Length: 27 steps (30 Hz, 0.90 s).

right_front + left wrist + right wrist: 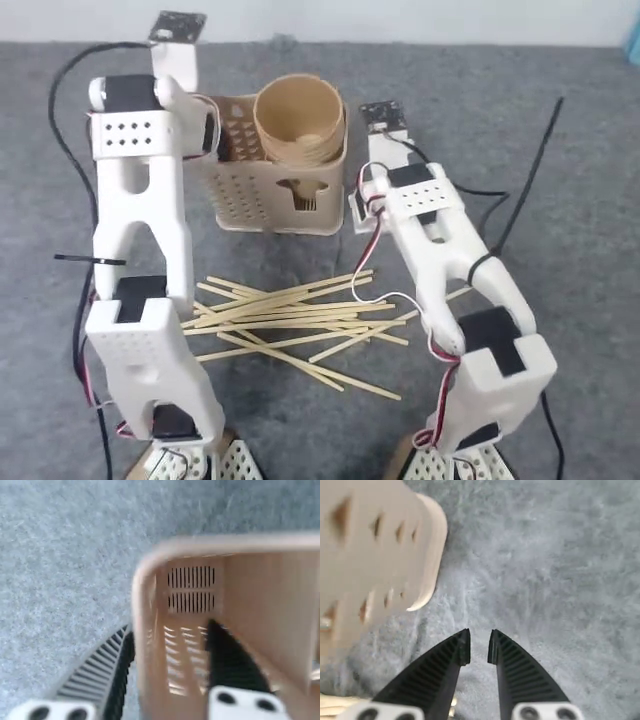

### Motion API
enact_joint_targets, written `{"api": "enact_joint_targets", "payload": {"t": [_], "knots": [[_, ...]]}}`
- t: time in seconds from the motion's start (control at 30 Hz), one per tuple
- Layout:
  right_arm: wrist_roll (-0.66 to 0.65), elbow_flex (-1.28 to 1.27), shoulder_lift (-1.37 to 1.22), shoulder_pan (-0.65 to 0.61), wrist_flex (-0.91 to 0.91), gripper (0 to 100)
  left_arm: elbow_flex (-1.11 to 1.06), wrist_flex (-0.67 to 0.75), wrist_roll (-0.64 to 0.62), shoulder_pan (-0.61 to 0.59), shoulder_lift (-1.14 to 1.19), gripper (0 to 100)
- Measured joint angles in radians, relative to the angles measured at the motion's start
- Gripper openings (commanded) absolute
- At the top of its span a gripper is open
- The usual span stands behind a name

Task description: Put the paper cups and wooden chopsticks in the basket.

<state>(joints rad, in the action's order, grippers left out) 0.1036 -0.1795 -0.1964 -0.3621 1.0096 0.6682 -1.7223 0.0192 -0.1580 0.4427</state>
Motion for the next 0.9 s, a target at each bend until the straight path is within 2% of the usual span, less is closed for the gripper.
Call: {"api": "enact_joint_targets", "payload": {"t": [0.4, 0.73, 0.9], "knots": [[0.0, 0.0, 0.043, 0.008, 0.037, 8.4, 0.051, 0.0, -0.034, 0.035, -0.008, 31], [0.0, 0.0, 0.043, 0.006, 0.037, 8.4, -0.209, 0.0, -0.034, 0.037, -0.298, 31], [0.0, 0.0, 0.043, 0.006, 0.037, 8.4, -0.279, 0.0, -0.043, 0.035, -0.338, 31]]}}
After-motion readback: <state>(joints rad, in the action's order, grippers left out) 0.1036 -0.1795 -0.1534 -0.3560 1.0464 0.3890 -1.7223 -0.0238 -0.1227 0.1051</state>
